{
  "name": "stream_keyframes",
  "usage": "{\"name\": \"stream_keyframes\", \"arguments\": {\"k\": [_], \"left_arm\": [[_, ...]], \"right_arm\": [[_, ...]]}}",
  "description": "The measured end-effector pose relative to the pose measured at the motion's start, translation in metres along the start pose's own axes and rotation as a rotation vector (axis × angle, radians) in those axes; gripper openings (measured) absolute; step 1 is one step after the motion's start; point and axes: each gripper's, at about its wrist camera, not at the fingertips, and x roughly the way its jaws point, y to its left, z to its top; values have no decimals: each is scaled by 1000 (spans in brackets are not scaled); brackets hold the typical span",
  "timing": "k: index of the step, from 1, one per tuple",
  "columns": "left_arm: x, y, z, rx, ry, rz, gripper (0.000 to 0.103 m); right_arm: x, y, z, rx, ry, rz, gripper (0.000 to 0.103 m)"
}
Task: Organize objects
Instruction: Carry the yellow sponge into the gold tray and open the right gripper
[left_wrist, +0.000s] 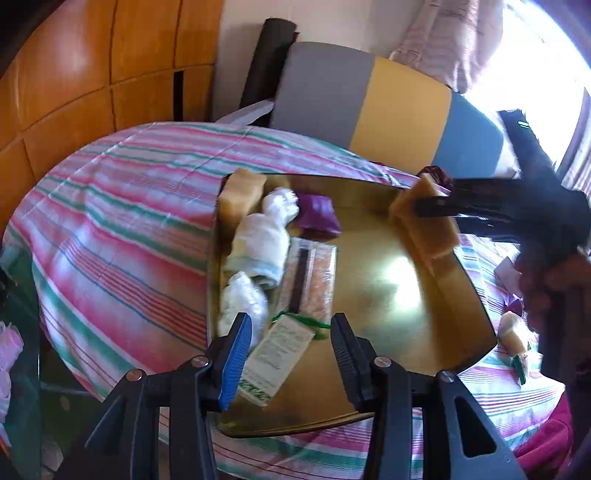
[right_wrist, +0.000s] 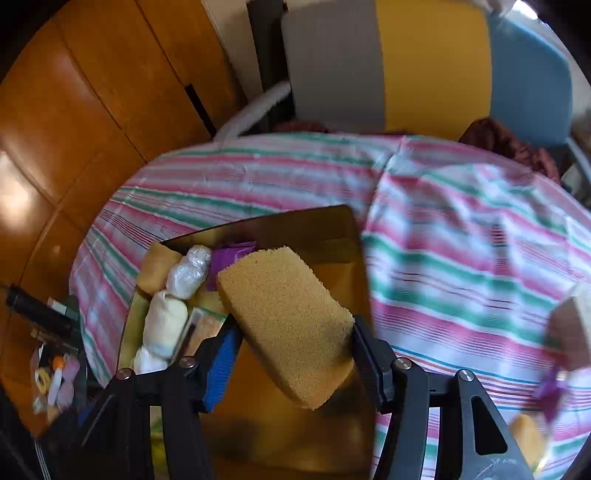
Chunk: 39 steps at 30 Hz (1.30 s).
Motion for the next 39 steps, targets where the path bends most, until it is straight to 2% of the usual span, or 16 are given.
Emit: {"name": "stream_keyframes", "arguments": {"k": [6,9,11,13,16,22,29,34,39], "left_arm": [[11,18,-1,-46,27,-1,45],[14,23,-2,-62,35,-11,44],[14,23,-1,-63,36,-13,44],[12,23,-1,-63,33,-12,44],[11,23,0,-68,25,-11,44],[6,19,0,-57,15,-6,44],[-5,7,-1,-16,-2,4,44],[-14,-9,-4,35,-14,7,44],[-18,-29,-7,93,-16,-1,44]], "right_arm": [[66,16,27,36,77,-76,60],[87,18,36,62,82,-103,64],[93,16,40,69,77,-76,66],[94,17,41,66,81,-54,73],[86,16,38,58,55,-17,83],[57,12,21,15,9,-17,85],[6,-5,-16,-43,-59,-15,87],[-31,-30,-45,-81,-99,-40,87],[-61,-73,-67,-49,-117,-90,87]]}}
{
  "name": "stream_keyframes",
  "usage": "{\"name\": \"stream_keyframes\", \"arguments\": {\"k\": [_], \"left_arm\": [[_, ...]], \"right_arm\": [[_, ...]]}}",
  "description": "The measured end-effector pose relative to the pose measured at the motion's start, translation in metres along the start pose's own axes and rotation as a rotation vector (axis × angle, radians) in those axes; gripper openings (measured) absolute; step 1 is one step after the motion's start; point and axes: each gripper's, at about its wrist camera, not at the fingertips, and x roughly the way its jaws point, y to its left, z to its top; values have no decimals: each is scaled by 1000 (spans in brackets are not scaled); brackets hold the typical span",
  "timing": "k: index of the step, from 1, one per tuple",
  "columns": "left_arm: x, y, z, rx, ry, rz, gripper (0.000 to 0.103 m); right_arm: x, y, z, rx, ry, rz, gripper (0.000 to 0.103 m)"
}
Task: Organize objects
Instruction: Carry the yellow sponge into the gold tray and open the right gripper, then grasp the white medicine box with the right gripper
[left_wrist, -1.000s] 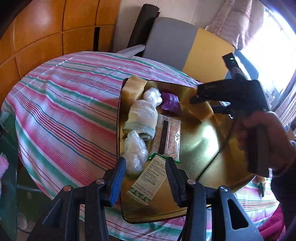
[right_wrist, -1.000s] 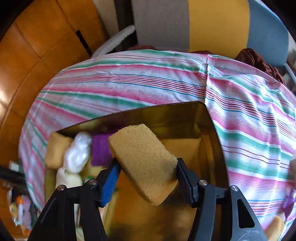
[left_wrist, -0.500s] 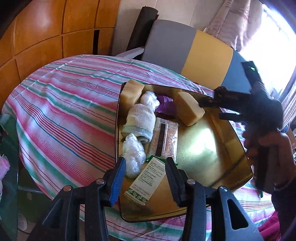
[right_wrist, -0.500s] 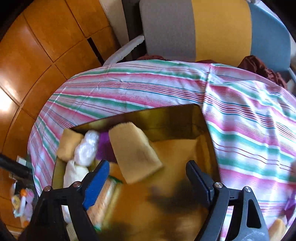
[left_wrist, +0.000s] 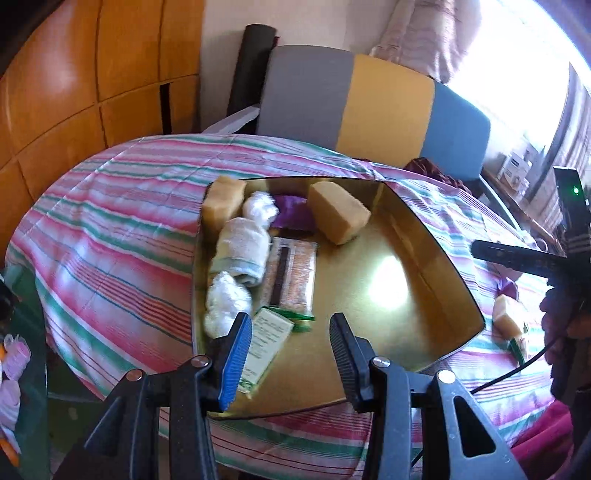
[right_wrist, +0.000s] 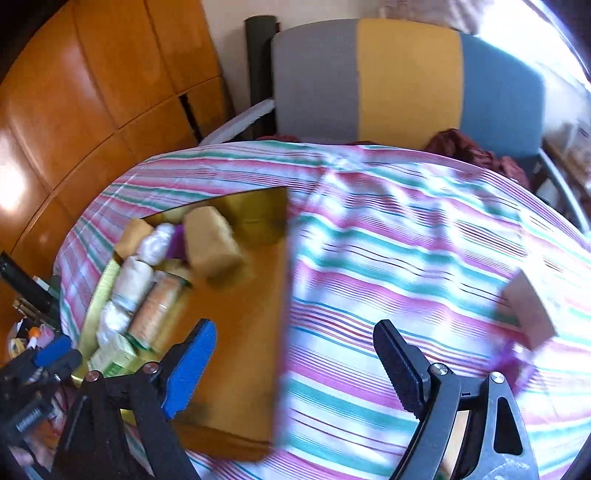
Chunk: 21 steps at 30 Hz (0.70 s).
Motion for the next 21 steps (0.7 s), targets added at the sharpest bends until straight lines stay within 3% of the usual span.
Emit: {"name": "stream_keyframes", "arguments": {"k": [12,21], "left_arm": [[8,-51,-3,131,38,-39,44],[23,-74,0,166,73,-71,44]], "right_arm": [[-36,-138,-30,154,-21,-199,90],[-31,-220,-10,141,13,-329,100]]}}
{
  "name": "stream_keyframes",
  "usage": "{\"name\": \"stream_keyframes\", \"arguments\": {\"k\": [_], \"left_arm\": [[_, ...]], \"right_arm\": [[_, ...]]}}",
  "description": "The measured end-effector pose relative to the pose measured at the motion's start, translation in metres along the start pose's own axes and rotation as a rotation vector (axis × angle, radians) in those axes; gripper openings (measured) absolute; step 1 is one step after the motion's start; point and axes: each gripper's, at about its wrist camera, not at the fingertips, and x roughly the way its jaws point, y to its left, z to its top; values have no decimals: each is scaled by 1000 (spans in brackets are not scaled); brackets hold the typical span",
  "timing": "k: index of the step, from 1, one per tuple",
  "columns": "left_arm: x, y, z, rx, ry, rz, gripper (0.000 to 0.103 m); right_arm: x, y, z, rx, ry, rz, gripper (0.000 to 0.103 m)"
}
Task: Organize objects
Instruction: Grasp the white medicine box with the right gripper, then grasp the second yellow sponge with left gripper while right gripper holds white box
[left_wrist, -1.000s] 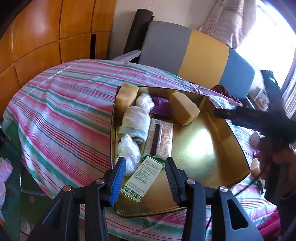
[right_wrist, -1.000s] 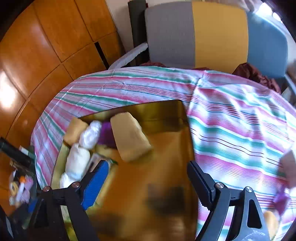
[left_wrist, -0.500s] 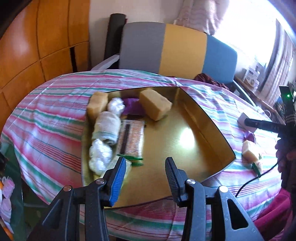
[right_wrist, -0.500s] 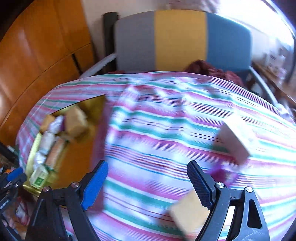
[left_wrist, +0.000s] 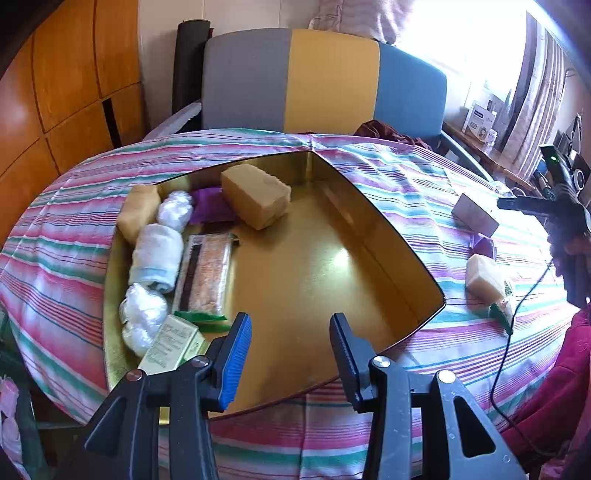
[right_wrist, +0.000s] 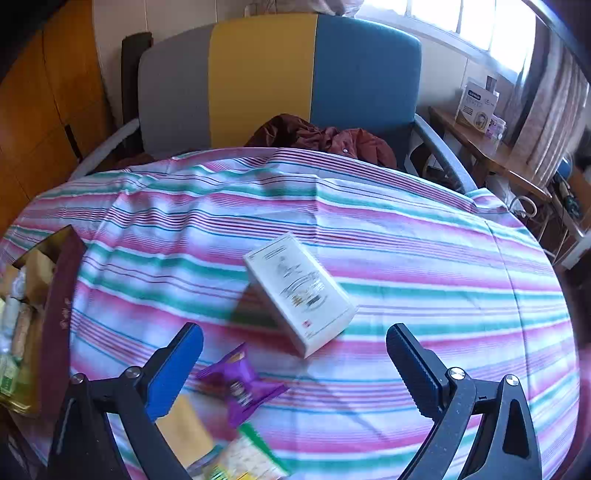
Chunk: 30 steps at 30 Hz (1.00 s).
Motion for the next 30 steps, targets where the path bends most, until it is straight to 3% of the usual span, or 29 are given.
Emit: {"name": "stream_keyframes", "arguments": {"k": [7,12,14,15,18,27,30], "left_arm": [[9,-8,5,13,21,-26,44],[13,-13,9,16,30,-33,44],[12,-16,12,22,25,-51,44],[11,-18,14,25,20,-64,44],[11,-30,20,45,18,-95,44],[4,-82,33,154,-8,-208,44],[8,-104,34,201,8,-243,44]], "right_arm": [[45,12,32,-184,88,-60,103],[85,19,35,-269,181,-112,102],[91,18,30,-252,200,-89,74],[90,17,28,-232,204,-82,62],[77,12,20,-201,165,-79,53],[7,-31,-19,-21,82,-117,51],[-1,-40,-33,21,92,-139,51]]}}
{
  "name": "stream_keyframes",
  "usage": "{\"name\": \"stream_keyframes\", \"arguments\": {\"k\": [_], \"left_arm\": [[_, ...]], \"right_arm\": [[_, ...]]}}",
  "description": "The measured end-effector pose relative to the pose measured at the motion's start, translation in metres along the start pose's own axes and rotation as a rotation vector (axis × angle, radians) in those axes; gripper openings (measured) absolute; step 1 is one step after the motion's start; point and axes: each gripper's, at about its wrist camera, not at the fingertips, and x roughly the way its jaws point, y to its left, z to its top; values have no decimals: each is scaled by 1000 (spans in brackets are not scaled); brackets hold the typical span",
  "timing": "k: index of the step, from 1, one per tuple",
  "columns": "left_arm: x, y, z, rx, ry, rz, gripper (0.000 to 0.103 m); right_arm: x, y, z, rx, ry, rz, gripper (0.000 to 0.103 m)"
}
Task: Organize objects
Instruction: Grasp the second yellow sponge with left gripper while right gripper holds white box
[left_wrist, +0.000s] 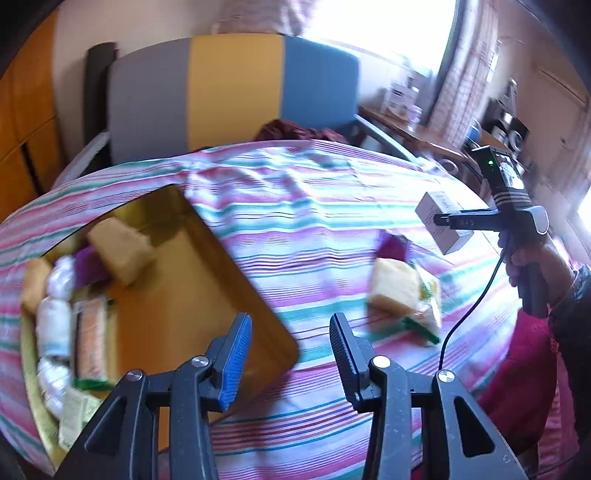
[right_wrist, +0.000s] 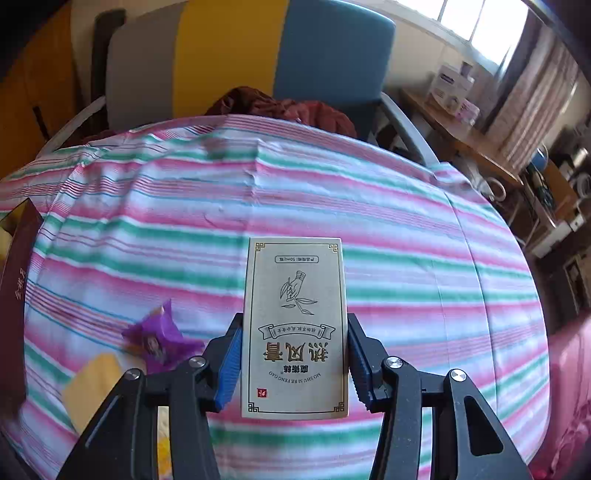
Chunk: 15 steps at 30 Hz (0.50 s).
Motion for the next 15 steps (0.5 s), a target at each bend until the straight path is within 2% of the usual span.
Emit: {"name": "stream_keyframes", "arguments": {"k": [5,7,10,15], "left_arm": [[21,-37,9,86,53,-65,45],[30,-51,11,118,71,-88,46],[46,-70,16,153,108,-124,53],[71,-91,24,181,159,-162,65]], "right_arm": [[14,-12,-26,86,55,13,51],[13,-15,-26,97,48,7,51],[18,-18,-29,123,72,39,51],[21,-18,-31,124,77,45,52]]}}
